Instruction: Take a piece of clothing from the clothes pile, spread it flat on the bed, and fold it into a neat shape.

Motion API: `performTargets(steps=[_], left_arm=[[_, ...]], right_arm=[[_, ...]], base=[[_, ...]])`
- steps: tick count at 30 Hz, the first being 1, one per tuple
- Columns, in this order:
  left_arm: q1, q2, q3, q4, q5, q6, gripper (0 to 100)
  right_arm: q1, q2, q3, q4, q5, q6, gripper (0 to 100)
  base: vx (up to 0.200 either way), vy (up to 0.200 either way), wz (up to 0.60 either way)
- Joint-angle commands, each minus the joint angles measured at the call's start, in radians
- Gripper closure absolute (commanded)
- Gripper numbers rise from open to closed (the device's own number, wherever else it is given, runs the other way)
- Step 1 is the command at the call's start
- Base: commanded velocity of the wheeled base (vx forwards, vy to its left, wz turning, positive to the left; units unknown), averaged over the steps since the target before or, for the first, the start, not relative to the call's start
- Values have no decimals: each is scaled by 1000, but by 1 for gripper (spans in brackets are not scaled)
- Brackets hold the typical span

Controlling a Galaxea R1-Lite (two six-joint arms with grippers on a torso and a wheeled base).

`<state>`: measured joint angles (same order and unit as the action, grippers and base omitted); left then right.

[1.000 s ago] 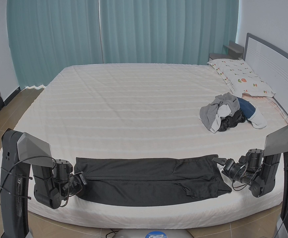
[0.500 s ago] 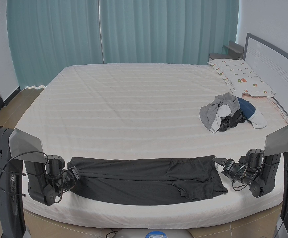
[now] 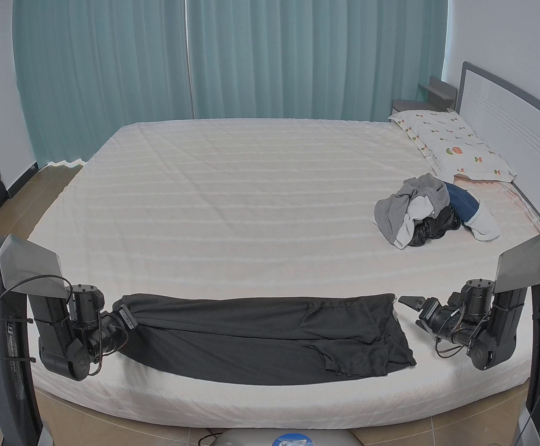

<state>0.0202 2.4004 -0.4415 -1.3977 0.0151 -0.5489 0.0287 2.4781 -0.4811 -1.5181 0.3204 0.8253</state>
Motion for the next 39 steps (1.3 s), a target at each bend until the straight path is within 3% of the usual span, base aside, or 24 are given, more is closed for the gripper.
performTargets(steps=[1,7,19,39], left_arm=[[10,-12,0,0,-1,-13,100],[7,-14,-16,2,-3,-63,100],[-39,-15,-59,2,-1,-134,100],[-138,-122,-37,14,11,-212,100]], right_arm=[[0,1,-1,-1,0,0,0],[-1,10,2,-22,0,0,0],[0,15,4,-34,0,0,0],[-1,16,-2,-37,0,3,0]], base=[[0,0,0],[-200,0,0],[0,0,0],[0,-200,0]])
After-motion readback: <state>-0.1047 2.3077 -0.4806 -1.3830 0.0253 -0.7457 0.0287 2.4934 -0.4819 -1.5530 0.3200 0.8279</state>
